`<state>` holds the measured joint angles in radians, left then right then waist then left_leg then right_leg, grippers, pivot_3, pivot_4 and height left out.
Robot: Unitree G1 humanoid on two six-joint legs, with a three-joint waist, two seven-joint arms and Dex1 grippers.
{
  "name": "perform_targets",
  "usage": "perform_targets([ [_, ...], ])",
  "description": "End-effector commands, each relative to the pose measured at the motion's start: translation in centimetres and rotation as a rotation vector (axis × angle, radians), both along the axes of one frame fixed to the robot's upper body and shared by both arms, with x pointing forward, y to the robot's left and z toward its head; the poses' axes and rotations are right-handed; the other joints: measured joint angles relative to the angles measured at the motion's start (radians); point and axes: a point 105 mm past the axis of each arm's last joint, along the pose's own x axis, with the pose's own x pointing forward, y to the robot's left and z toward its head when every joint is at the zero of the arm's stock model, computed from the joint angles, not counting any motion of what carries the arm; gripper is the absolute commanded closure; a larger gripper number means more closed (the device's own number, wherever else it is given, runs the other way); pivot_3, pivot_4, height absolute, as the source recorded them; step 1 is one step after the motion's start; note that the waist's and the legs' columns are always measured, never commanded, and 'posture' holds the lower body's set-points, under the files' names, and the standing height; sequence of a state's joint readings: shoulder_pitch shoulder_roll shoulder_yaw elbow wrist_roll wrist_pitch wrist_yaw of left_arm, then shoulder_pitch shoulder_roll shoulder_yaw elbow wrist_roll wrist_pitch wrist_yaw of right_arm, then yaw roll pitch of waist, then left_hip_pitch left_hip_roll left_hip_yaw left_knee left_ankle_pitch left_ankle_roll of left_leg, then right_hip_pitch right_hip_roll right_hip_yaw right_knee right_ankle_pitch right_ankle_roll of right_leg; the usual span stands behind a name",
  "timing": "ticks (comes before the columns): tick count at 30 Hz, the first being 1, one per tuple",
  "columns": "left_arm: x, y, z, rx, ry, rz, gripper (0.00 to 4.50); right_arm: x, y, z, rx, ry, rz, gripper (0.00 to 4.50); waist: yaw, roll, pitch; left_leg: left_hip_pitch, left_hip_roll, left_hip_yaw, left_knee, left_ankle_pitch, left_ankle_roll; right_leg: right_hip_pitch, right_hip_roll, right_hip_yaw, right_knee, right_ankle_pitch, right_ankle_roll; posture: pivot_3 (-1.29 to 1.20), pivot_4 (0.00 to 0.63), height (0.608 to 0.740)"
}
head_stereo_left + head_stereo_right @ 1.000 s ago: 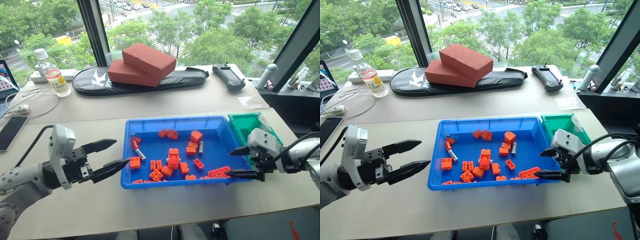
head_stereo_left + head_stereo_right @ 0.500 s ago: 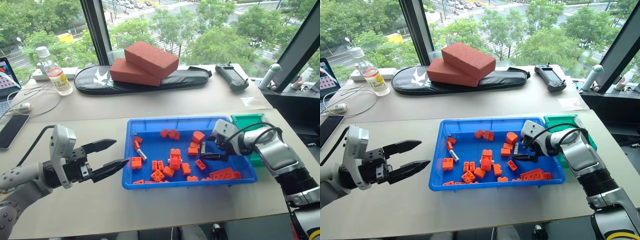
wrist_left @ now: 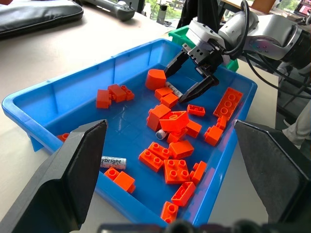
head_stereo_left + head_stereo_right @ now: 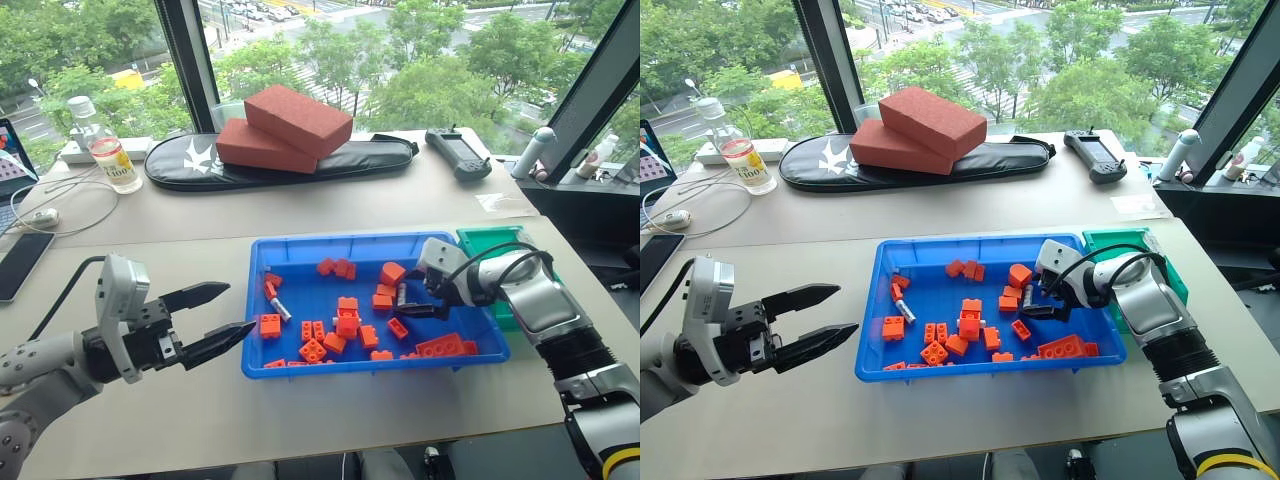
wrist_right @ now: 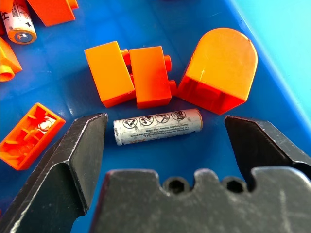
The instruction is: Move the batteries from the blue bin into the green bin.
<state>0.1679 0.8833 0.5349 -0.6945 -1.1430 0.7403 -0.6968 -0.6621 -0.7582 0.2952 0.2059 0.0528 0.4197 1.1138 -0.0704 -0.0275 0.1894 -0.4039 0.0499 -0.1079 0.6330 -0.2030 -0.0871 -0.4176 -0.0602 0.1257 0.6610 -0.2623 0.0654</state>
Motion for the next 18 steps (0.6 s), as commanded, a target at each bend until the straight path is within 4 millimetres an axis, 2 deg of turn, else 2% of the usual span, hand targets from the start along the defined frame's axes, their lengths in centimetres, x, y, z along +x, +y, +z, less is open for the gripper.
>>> perform_targets([
  [1,-0.3,-0.2,0.9,-0.004,-0.049,-0.013,0.0,-0.1,-1.0,-0.9,-0.046,0.023,-0.042,1.42,0.0,0.0,0.0,0.0,0.0,0.0,0.0,0.0,0.0,0.0,0.0,0.0,0.0,0.0,0.0,0.0,0.15,0.74],
  [3,-0.3,-0.2,0.9,-0.004,-0.049,-0.015,0.0,-0.3,-1.0,-0.7,-0.041,0.024,-0.038,1.93,0.0,0.0,0.0,0.0,0.0,0.0,0.0,0.0,0.0,0.0,0.0,0.0,0.0,0.0,0.0,0.0,0.15,0.74],
  [7,-0.2,-0.2,0.9,-0.003,-0.049,-0.015,0.0,-0.4,-1.0,0.4,-0.01,0.004,-0.044,1.94,0.0,0.0,0.0,0.0,0.0,0.0,0.0,0.0,0.0,0.001,0.0,0.0,0.0,0.0,0.0,0.0,0.15,0.74],
  [9,-0.2,-0.2,1.0,-0.003,-0.051,-0.015,0.0,-0.5,-1.7,2.2,0.029,-0.031,-0.064,1.94,0.002,0.0,0.0,0.0,0.0,0.0,0.0,0.0,0.0,0.0,0.0,0.0,0.0,0.0,0.0,0.0,0.15,0.74],
  [12,-0.1,-0.1,1.0,0.0,-0.053,-0.013,0.0,-2.2,-3.8,6.9,0.126,-0.087,-0.078,1.94,0.011,0.002,0.001,-0.002,0.0,0.0,0.001,0.0,0.0,-0.001,0.0,0.0,0.0,0.0,0.0,0.0,0.15,0.74],
  [14,-0.1,0.0,1.0,0.0,-0.052,-0.013,0.0,-2.4,-6.1,9.7,0.153,-0.164,-0.166,1.94,0.013,0.004,0.002,-0.004,-0.001,0.0,0.001,0.0,0.0,-0.002,-0.001,0.0,-0.001,0.0,0.0,0.0,0.15,0.74],
  [16,-0.1,-0.1,1.0,-0.002,-0.05,-0.018,0.0,-1.7,-8.2,11.5,0.16,-0.24,-0.296,1.94,0.011,0.004,0.002,-0.002,-0.001,0.0,0.0,0.0,0.0,-0.002,-0.001,0.0,-0.001,0.0,0.0,0.0,0.15,0.74],
  [18,0.0,-0.3,0.8,-0.004,-0.047,-0.024,0.0,-0.7,-10.5,12.1,0.13,-0.297,-0.441,1.94,-0.002,0.003,0.002,0.0,0.0,0.0,0.0,0.0,0.0,-0.001,0.0,0.0,0.0,0.0,0.0,0.0,0.15,0.74],
])
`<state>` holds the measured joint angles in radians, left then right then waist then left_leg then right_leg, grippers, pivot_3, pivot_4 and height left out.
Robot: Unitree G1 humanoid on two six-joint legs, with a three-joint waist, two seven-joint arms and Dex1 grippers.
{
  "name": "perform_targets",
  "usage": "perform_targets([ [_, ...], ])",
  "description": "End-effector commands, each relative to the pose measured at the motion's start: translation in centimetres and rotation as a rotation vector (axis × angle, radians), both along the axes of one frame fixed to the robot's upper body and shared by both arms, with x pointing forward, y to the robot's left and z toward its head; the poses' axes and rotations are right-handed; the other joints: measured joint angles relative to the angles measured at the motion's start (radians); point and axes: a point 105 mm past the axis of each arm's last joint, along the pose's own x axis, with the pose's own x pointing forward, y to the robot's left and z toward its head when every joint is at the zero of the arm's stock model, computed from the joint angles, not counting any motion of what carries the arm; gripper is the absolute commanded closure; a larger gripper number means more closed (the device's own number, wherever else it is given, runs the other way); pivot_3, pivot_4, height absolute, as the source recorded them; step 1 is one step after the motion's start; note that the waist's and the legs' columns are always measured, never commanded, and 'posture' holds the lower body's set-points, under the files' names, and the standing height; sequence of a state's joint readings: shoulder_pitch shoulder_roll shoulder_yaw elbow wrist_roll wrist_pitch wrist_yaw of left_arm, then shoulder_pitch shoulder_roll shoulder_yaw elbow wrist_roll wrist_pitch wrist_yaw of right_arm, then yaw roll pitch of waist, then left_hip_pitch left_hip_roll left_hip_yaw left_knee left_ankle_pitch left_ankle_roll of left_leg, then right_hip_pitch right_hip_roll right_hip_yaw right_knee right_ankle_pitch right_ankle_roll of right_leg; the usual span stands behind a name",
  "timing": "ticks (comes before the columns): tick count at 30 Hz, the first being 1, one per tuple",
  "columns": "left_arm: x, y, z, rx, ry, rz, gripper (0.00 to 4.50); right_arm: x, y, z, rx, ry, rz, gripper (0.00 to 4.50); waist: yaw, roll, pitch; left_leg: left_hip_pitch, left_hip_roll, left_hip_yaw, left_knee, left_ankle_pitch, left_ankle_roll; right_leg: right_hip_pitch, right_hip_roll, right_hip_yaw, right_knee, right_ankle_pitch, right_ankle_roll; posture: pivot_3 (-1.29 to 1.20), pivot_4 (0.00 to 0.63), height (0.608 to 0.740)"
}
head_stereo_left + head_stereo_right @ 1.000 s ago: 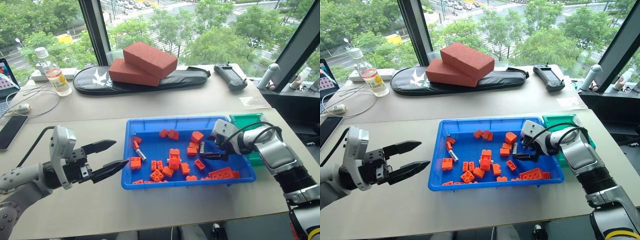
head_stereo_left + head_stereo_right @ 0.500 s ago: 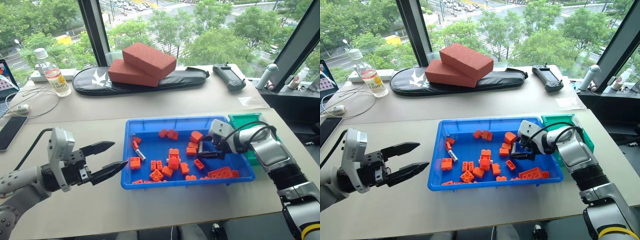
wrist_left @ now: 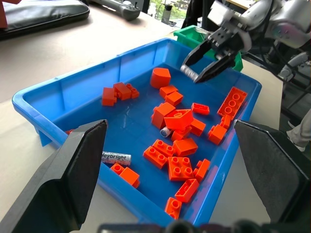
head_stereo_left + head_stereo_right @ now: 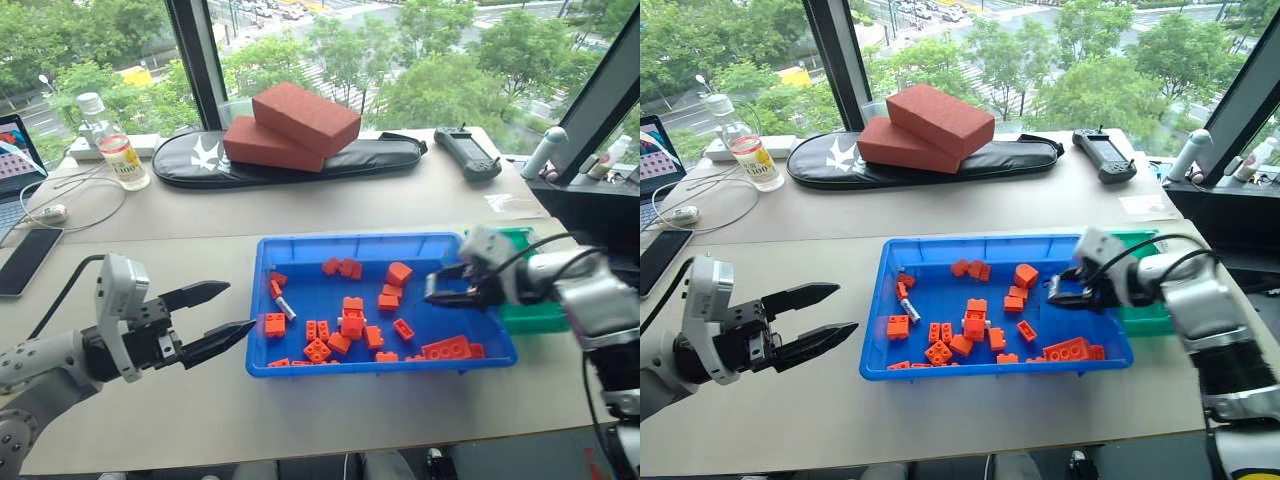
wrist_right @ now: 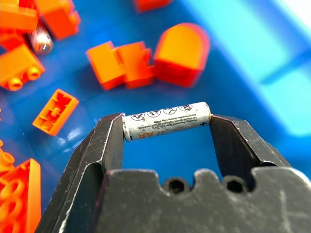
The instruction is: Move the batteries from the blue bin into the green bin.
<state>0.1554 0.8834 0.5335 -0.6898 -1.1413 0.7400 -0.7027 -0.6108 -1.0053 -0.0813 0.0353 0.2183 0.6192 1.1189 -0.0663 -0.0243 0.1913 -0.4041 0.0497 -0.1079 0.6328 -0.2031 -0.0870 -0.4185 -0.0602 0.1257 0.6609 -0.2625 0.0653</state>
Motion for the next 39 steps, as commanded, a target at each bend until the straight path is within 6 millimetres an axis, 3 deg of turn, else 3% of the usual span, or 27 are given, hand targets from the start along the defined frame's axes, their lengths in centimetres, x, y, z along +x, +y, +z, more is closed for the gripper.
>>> perform_targets([
  [1,0.0,-0.3,0.6,-0.005,-0.038,-0.022,0.0,1.3,-3.8,1.3,-0.011,-0.087,-0.247,1.94,-0.008,0.0,0.0,0.0,0.0,0.0,0.0,0.0,0.0,0.0,0.0,0.0,0.0,0.0,0.0,0.0,0.15,0.74],
  [4,0.1,-0.5,0.6,-0.008,-0.039,-0.026,0.0,1.5,-5.3,0.0,-0.052,-0.061,-0.325,1.94,-0.006,0.0,0.0,0.0,0.0,0.0,0.001,0.0,0.0,0.0,0.0,0.001,0.0,-0.001,0.002,0.0,0.15,0.74],
  [10,0.1,-0.5,0.7,-0.006,-0.04,-0.028,0.0,1.6,-5.7,-1.7,-0.089,-0.025,-0.352,1.94,-0.006,0.0,0.0,-0.002,0.0,0.0,0.0,0.0,0.0,-0.002,0.0,0.001,0.0,0.0,0.0,0.0,0.15,0.74],
  [12,0.1,-0.4,0.8,-0.006,-0.04,-0.027,0.0,1.7,-5.4,-1.3,-0.077,-0.039,-0.347,0.93,-0.006,0.0,0.0,-0.002,0.0,0.0,0.0,0.0,0.0,-0.002,0.0,0.001,0.0,0.0,0.0,0.0,0.15,0.74],
  [13,0.1,-0.4,0.7,-0.005,-0.039,-0.027,0.0,1.6,-4.7,-0.8,-0.054,-0.049,-0.321,0.78,-0.005,0.0,0.0,-0.002,0.0,0.0,0.0,0.0,0.0,-0.001,0.0,0.001,0.0,0.0,0.0,0.0,0.15,0.74],
  [15,0.1,-0.4,0.7,-0.004,-0.036,-0.026,0.0,1.5,-3.7,0.3,-0.005,-0.073,-0.284,0.05,-0.005,0.0,0.0,-0.002,0.0,0.0,0.0,0.0,0.0,-0.001,0.0,0.001,0.0,0.0,0.0,0.0,0.15,0.74],
  [16,0.1,-0.4,0.7,-0.005,-0.035,-0.026,0.0,1.5,-3.4,0.7,0.012,-0.084,-0.277,0.02,-0.006,0.0,0.0,-0.002,0.0,0.0,0.0,0.0,0.0,-0.001,0.0,0.001,0.0,0.0,0.0,0.0,0.15,0.74],
  [18,0.1,-0.4,0.7,-0.005,-0.033,-0.026,0.0,1.0,-1.2,2.4,0.1,-0.114,-0.181,0.02,-0.008,0.0,0.0,-0.002,0.0,0.0,0.0,0.0,0.0,-0.001,0.0,0.001,0.0,0.0,0.0,0.0,0.15,0.74],
  [21,0.1,-0.4,0.7,-0.003,-0.031,-0.03,0.0,-2.0,4.4,4.0,0.205,-0.1,0.118,0.02,-0.006,0.0,0.0,-0.001,0.0,0.0,0.0,0.0,0.0,-0.002,0.0,0.001,0.001,0.0,0.0,0.0,0.15,0.74],
  [24,0.1,-0.5,0.7,-0.004,-0.029,-0.034,0.0,-6.7,9.5,2.1,0.191,0.018,0.436,0.02,-0.002,0.0,0.0,-0.002,0.0,0.0,-0.001,0.0,0.0,-0.001,0.0,0.0,0.001,0.0,0.0,0.0,0.15,0.74],
  [27,0.1,-0.6,0.7,-0.004,-0.027,-0.037,0.0,-8.9,12.5,-0.3,0.176,0.122,0.569,0.02,0.006,0.0,0.0,-0.002,0.0,0.0,0.0,0.0,0.001,0.0,0.0,0.0,-0.001,0.0,0.001,0.0,0.15,0.74],
  [32,0.2,-0.7,0.7,-0.004,-0.028,-0.042,0.0,-8.8,14.5,-3.7,0.079,0.153,0.608,0.02,0.005,0.0,0.0,-0.002,0.0,0.0,0.002,0.0,0.0,0.0,0.0,0.0,-0.001,-0.001,0.004,0.0,0.15,0.74],
  [36,0.2,-0.7,0.8,-0.003,-0.029,-0.048,0.0,-7.7,15.4,-4.3,-0.03,0.052,0.647,0.02,0.003,0.0,0.0,-0.002,0.0,0.0,0.002,0.0,0.0,-0.001,0.0,0.0,-0.002,-0.001,0.004,0.0,0.15,0.74],
  [39,0.3,-0.7,0.9,-0.001,-0.028,-0.049,0.0,-7.3,16.1,-3.4,-0.126,-0.054,0.742,0.02,0.0,0.0,0.0,-0.002,0.0,0.0,0.001,0.0,0.0,-0.001,0.0,0.0,-0.001,-0.001,0.004,0.0,0.15,0.74],
])
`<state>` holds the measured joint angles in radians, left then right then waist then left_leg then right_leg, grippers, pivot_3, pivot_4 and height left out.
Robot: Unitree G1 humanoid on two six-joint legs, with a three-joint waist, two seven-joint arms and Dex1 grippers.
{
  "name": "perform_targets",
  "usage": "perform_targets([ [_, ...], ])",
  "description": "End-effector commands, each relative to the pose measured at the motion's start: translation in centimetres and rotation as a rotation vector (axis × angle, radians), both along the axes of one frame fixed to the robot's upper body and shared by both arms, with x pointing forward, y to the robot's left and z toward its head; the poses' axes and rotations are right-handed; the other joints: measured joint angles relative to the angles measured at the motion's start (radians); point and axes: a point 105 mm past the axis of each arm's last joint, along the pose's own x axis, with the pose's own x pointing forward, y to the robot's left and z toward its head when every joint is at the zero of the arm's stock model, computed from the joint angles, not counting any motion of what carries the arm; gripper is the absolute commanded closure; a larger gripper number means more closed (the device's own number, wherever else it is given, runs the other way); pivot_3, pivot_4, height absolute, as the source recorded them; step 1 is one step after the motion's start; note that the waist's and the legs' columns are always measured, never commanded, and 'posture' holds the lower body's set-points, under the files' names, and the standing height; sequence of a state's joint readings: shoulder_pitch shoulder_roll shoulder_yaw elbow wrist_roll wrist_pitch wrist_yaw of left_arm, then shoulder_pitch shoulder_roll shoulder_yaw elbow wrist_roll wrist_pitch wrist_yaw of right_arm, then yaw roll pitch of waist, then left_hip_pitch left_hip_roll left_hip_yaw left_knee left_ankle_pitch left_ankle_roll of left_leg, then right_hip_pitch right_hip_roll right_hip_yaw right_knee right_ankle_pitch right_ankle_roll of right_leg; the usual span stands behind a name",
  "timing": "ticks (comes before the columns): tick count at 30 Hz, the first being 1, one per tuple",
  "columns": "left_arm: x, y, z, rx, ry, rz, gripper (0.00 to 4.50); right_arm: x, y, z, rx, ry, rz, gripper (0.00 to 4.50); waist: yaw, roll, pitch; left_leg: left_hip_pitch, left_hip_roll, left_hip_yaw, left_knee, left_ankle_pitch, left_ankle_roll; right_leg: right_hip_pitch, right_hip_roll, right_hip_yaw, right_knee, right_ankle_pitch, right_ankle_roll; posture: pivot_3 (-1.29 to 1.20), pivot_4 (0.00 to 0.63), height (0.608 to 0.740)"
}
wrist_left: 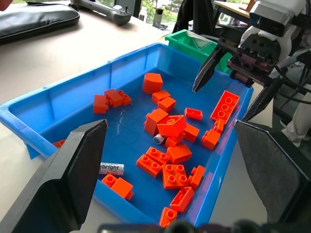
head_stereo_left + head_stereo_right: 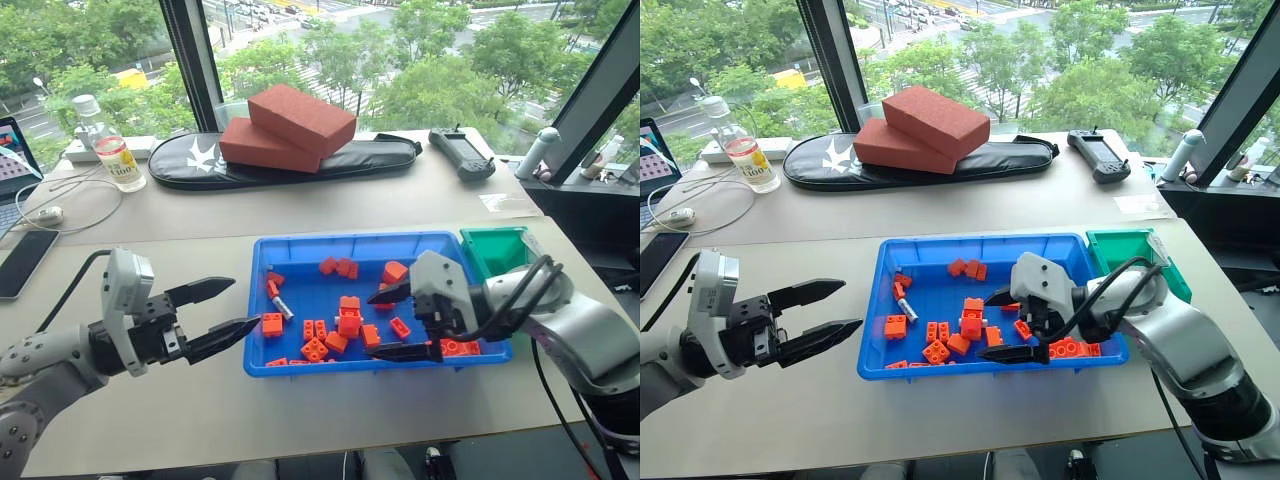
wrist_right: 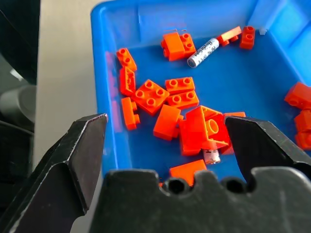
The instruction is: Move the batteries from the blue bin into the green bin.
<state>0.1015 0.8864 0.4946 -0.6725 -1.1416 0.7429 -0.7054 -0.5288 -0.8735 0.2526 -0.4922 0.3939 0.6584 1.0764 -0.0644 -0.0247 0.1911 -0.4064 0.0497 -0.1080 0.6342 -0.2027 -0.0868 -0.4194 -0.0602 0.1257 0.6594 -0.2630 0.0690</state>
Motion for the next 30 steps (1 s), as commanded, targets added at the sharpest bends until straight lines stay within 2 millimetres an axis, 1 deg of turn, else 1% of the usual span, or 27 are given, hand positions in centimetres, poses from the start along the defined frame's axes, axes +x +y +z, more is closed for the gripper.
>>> perform_targets([
  [1,-0.1,-0.2,0.6,0.007,-0.019,-0.02,0.0,0.1,1.0,2.1,-0.05,-0.192,0.15,0.02,-0.003,0.0,0.0,0.0,0.0,0.0,0.0,0.0,0.0,0.0,0.0,0.0,0.0,0.0,0.0,0.0,0.15,0.74],
  [4,-0.1,-0.2,0.6,0.009,-0.017,-0.023,0.0,0.2,1.6,2.5,-0.105,-0.259,0.245,0.02,-0.005,0.0,0.0,0.0,0.0,0.0,-0.001,0.0,0.0,0.0,0.0,0.0,0.0,0.0,-0.001,0.0,0.15,0.74],
  [8,-0.2,-0.3,0.5,0.01,-0.016,-0.028,0.0,0.7,2.3,1.6,-0.184,-0.272,0.323,0.02,-0.005,0.0,0.0,0.0,0.0,0.0,-0.001,0.0,0.0,0.0,0.0,0.0,0.0,0.001,-0.003,0.0,0.15,0.74],
  [14,-0.4,-0.2,0.7,0.009,-0.019,-0.016,0.0,2.2,3.0,0.2,-0.198,-0.281,0.303,0.02,-0.005,0.0,0.0,0.0,0.0,0.0,-0.001,0.0,0.0,0.0,0.0,0.0,0.0,0.002,-0.003,0.0,0.15,0.74],
  [20,-0.7,-0.1,0.6,0.012,-0.014,-0.01,0.0,3.2,2.8,-0.7,-0.225,-0.272,0.252,0.02,-0.005,0.0,0.0,0.0,0.0,0.0,-0.001,0.0,0.0,0.0,0.0,0.0,0.001,0.002,-0.003,0.0,0.15,0.74],
  [25,-0.7,-0.1,0.6,0.013,-0.011,-0.007,0.0,3.3,2.7,-1.5,-0.235,-0.255,0.238,0.02,-0.005,0.0,0.0,0.001,0.0,0.0,-0.001,0.0,0.0,0.0,0.0,0.0,0.001,0.002,-0.003,0.0,0.15,0.74],
  [30,-0.8,-0.1,0.6,0.013,-0.01,-0.007,0.0,3.5,2.6,-1.7,-0.237,-0.258,0.222,0.02,-0.005,0.0,0.0,0.001,0.0,0.0,-0.001,0.0,0.0,0.0,0.0,0.0,0.001,0.002,-0.003,0.0,0.15,0.74],
])
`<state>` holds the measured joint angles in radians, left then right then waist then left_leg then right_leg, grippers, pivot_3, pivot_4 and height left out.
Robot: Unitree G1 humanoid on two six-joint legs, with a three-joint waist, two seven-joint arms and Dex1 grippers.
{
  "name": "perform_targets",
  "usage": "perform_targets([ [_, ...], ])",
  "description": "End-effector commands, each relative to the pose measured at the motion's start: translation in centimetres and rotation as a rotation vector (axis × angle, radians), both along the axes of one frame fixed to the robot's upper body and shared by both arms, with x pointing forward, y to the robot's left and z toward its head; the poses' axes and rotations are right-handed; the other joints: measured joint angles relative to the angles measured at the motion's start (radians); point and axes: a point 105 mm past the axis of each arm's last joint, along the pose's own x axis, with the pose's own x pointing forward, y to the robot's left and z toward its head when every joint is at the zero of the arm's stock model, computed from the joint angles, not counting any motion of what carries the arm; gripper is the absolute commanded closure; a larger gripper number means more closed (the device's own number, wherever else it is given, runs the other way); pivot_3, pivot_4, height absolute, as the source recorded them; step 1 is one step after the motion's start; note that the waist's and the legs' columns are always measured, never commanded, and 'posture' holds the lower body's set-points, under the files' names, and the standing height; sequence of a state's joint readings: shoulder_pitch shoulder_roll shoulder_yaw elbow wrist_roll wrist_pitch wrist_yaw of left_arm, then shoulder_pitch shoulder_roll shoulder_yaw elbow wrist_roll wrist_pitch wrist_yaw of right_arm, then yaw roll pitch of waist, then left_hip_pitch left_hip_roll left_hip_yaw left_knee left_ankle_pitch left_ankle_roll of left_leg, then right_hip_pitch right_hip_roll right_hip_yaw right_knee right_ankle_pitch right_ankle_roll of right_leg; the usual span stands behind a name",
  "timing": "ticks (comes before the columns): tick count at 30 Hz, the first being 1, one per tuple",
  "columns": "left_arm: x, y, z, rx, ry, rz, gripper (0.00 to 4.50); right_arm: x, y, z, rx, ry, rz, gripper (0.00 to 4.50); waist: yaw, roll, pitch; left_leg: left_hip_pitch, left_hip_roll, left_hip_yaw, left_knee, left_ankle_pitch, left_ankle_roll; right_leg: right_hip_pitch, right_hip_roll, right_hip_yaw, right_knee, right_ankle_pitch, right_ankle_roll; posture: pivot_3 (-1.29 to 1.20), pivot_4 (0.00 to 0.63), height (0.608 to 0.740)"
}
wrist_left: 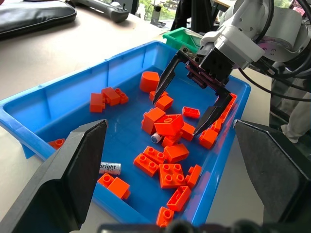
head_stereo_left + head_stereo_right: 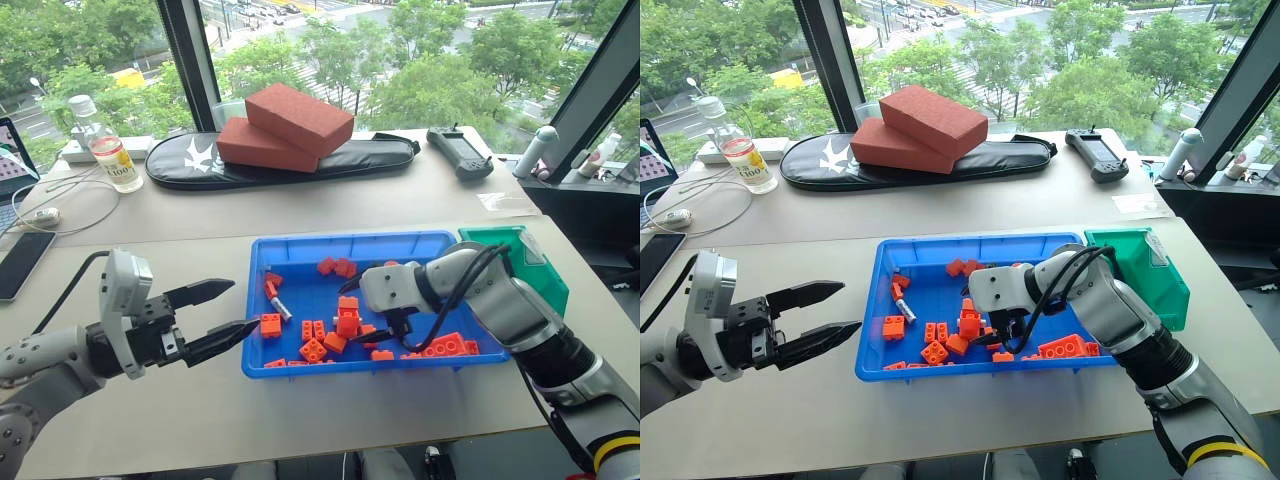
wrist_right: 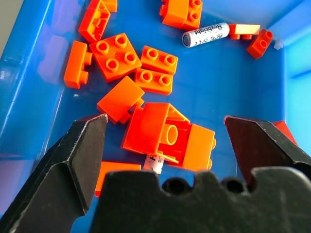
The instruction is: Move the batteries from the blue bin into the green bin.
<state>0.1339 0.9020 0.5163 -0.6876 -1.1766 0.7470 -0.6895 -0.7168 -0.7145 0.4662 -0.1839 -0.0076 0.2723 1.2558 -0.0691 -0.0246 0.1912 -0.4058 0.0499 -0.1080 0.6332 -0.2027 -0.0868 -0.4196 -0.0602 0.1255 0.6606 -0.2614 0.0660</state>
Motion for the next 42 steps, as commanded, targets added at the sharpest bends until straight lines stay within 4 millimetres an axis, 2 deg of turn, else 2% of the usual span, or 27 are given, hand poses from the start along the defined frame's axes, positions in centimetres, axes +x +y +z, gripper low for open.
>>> perform_targets([
  [1,-0.4,-0.2,0.6,0.013,-0.028,-0.011,0.0,0.1,0.2,0.4,0.01,-0.031,0.0,0.02,0.0,0.0,0.0,0.0,0.0,0.0,0.0,0.0,0.0,0.0,0.0,0.0,0.0,0.0,0.0,0.0,0.15,0.74],
  [5,-0.3,-0.2,0.7,0.012,-0.029,-0.012,0.0,0.3,0.1,0.0,-0.004,-0.033,-0.01,1.05,0.0,0.0,0.0,0.0,0.0,0.0,0.0,0.0,0.0,0.0,0.0,0.0,0.0,0.0,0.0,0.0,0.15,0.74],
  [13,-0.3,-0.3,0.7,0.011,-0.03,-0.015,0.0,0.1,0.1,-0.2,-0.003,-0.029,-0.011,3.81,-0.001,0.0,0.0,0.0,0.0,0.0,0.0,0.0,0.0,0.0,0.0,0.0,0.0,0.0,0.0,0.0,0.15,0.74],
  [14,-0.3,-0.3,0.7,0.011,-0.03,-0.015,0.0,0.0,0.2,0.0,0.004,-0.03,-0.009,3.89,-0.001,0.0,0.0,0.001,0.0,0.0,0.0,0.0,0.0,0.0,0.0,0.0,0.0,0.0,0.0,0.0,0.15,0.74],
  [22,-0.2,-0.3,0.7,0.011,-0.029,-0.016,0.0,-1.9,-0.2,3.7,0.113,0.003,0.012,3.89,0.0,0.0,0.0,0.0,0.0,0.0,0.0,0.0,0.0,0.0,0.0,0.0,0.0,0.0,0.0,0.0,0.15,0.74],
  [24,-0.2,-0.3,0.7,0.011,-0.029,-0.015,0.0,-2.0,-1.3,6.0,0.187,0.022,-0.03,3.89,0.001,0.0,0.0,0.0,0.0,0.0,0.0,0.0,0.0,0.0,0.0,0.0,0.0,0.0,0.0,0.0,0.15,0.74],
  [26,-0.2,-0.3,0.7,0.01,-0.03,-0.014,0.0,-1.3,-2.9,7.3,0.222,0.007,-0.106,3.89,0.002,0.0,0.0,0.0,0.0,0.0,0.0,0.0,0.0,0.0,0.0,0.0,0.0,0.0,0.0,0.0,0.15,0.74],
  [30,-0.2,-0.3,0.5,0.008,-0.028,-0.013,0.0,1.5,-6.9,6.8,0.173,-0.04,-0.332,3.89,0.002,0.0,0.0,0.0,0.0,0.0,0.0,0.0,0.0,0.001,0.0,0.0,-0.001,0.0,0.0,0.0,0.15,0.74],
  [34,-0.1,-0.3,0.5,0.005,-0.028,-0.017,0.0,2.8,-9.9,5.3,0.075,-0.077,-0.472,3.89,0.001,0.0,0.0,0.0,0.0,0.0,0.0,0.0,0.0,0.0,0.0,0.0,-0.001,0.0,0.0,0.0,0.15,0.74],
  [35,-0.1,-0.3,0.5,0.004,-0.028,-0.017,0.0,2.8,-10.0,5.2,0.077,-0.073,-0.482,2.89,0.001,0.0,0.0,0.0,0.0,0.0,0.0,0.0,0.0,0.0,0.0,0.0,-0.001,0.0,0.0,0.0,0.15,0.74],
  [37,-0.1,-0.2,0.5,0.005,-0.028,-0.019,0.0,2.1,-9.7,5.2,0.078,-0.052,-0.459,2.52,-0.003,0.0,0.0,0.0,0.0,0.0,0.0,0.0,0.0,-0.001,0.0,0.001,-0.001,0.0,0.0,0.0,0.15,0.74],
  [38,-0.1,-0.2,0.5,0.005,-0.027,-0.019,0.0,1.9,-9.4,5.2,0.08,-0.049,-0.443,2.13,-0.004,0.0,0.0,0.0,0.0,0.0,-0.001,0.0,0.0,-0.001,0.0,0.001,0.0,0.0,0.0,0.0,0.15,0.74],
  [42,-0.1,-0.2,0.5,0.006,-0.026,-0.021,0.0,0.6,-6.1,6.3,0.179,-0.014,-0.322,0.79,-0.004,0.0,0.0,0.0,0.0,0.0,-0.001,0.0,0.0,-0.001,0.0,0.001,0.0,0.0,0.0,0.0,0.15,0.74],
])
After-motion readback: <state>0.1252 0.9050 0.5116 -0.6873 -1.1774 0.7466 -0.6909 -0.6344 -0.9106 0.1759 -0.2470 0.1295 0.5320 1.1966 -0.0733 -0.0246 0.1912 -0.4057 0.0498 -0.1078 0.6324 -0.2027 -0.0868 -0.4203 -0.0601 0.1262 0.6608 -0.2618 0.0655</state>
